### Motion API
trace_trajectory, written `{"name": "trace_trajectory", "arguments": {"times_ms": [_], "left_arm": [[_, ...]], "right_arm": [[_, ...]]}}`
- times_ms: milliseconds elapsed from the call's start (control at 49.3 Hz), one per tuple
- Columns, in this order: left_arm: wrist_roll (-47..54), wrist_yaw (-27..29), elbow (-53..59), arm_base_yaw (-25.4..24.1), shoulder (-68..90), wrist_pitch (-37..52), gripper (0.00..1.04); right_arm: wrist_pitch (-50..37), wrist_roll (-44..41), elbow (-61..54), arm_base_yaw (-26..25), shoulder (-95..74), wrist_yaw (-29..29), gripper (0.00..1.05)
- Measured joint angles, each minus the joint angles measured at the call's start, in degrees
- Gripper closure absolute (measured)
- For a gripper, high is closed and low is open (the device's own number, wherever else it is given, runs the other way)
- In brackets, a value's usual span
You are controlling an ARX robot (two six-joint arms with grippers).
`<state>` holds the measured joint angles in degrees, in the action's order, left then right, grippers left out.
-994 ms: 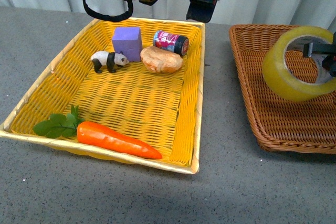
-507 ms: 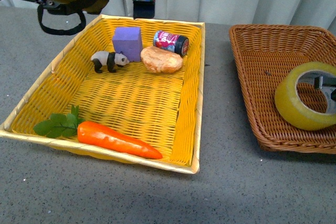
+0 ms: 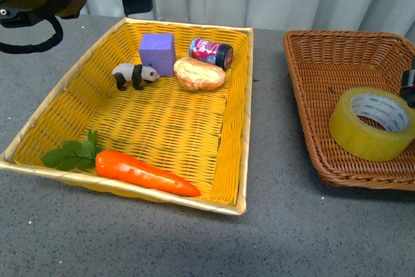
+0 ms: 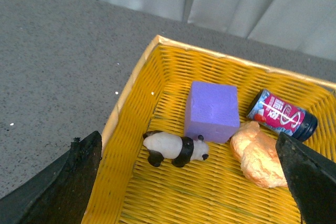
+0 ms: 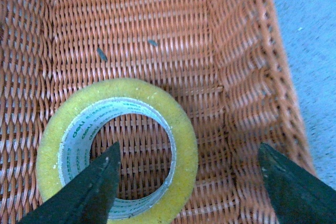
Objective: Move tape to another basket
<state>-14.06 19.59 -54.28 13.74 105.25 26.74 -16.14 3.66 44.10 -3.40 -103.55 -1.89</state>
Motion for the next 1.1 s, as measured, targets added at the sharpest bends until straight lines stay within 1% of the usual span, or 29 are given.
{"name": "trace_trajectory", "arguments": {"times_ms": [101, 142, 162, 183, 203, 223, 243, 264, 284, 304, 345, 386, 406, 528, 568, 588, 629, 649, 690, 994, 1014, 1055, 1096], "left_arm": [[-0.5, 4.2, 3.1, 0.9, -3.0, 2.1, 0.07], [-0.8, 4.5, 3.5, 1.1, -3.6, 2.2, 0.07], [-0.7, 4.4, 3.7, 1.1, -3.7, 2.4, 0.07], [0.5, 2.8, 4.5, 1.0, -3.7, 4.9, 0.09], [2.1, -0.8, 6.7, 0.5, -3.6, 11.6, 0.14], [3.0, -1.9, 7.5, 0.4, -3.6, 13.9, 0.16], [5.6, -4.7, 10.2, 0.0, -3.7, 20.4, 0.21], [7.0, -6.1, 12.0, -0.3, -3.8, 24.3, 0.25], [8.7, -7.3, 15.0, -0.7, -4.6, 29.0, 0.30], [9.4, -7.9, 16.8, -1.0, -5.3, 31.5, 0.34], [11.1, -8.9, 21.1, -2.2, -7.4, 37.0, 0.45], [12.0, -9.3, 24.3, -3.2, -9.0, 39.8, 0.54], [12.3, -9.5, 25.6, -3.5, -9.8, 40.2, 0.57], [13.0, -11.3, 31.7, -4.9, -14.6, 40.7, 0.77], [13.0, -11.8, 33.5, -5.5, -16.3, 40.7, 0.84], [13.2, -12.1, 34.7, -6.0, -17.6, 40.7, 0.90], [13.2, -12.3, 36.7, -6.7, -19.8, 40.5, 0.99], [13.2, -12.6, 37.7, -7.0, -21.2, 40.2, 1.01], [13.4, -13.1, 38.8, -7.2, -22.6, 39.9, 1.01], [13.6, -15.6, 46.7, -9.6, -35.7, 34.3, 1.01], [13.6, -15.9, 46.9, -9.8, -36.2, 34.1, 1.01], [13.7, -18.8, 47.9, -11.8, -38.6, 32.7, 1.01], [13.6, -19.3, 48.6, -12.7, -40.5, 31.4, 1.01]], "right_arm": [[-1.9, -2.1, -3.1, -0.3, 5.0, -2.4, 0.09], [-2.4, -2.4, -3.8, -0.4, 6.2, -2.4, 0.07], [-2.4, -2.7, -4.0, -0.5, 6.8, -2.4, 0.07], [-2.5, -3.0, -4.2, -0.5, 7.3, -2.4, 0.09], [-4.1, -3.3, -4.6, -0.7, 7.5, -2.0, 0.10], [-6.2, -3.3, -5.2, -0.8, 7.2, -1.0, 0.12], [-15.4, -3.3, -7.6, -1.0, 6.1, 2.2, 0.17], [-22.1, -3.3, -9.4, -1.0, 5.2, 3.9, 0.20], [-31.3, -3.3, -12.4, -1.1, 4.0, 5.2, 0.26], [-36.6, -3.4, -14.5, -1.0, 3.6, 5.4, 0.29], [-48.9, -3.5, -20.0, -0.8, 3.8, 5.5, 0.40], [-55.2, -3.5, -22.6, -0.5, 6.0, 5.4, 0.49], [-56.5, -3.5, -23.3, -0.5, 7.3, 5.4, 0.52], [-57.1, -3.5, -27.3, -0.1, 13.9, 4.6, 0.72], [-56.5, -3.5, -28.8, 1.0, 15.5, 3.5, 0.79], [-55.9, -3.5, -29.9, 2.0, 16.6, 2.3, 0.85], [-54.8, -3.5, -31.6, 2.9, 18.8, 2.2, 0.93], [-52.4, -3.5, -32.2, 3.2, 20.9, 2.2, 0.99], [-50.2, -3.6, -32.7, 3.3, 23.2, 2.2, 1.04], [-41.7, -3.7, -38.6, 3.3, 39.0, 1.8, 1.04], [-41.4, -3.7, -38.8, 3.3, 39.5, 1.8, 1.04], [-40.1, -3.7, -39.5, 3.3, 41.9, 1.8, 1.04], [-38.6, -3.7, -40.0, 3.3, 43.8, 1.9, 1.04]]}}
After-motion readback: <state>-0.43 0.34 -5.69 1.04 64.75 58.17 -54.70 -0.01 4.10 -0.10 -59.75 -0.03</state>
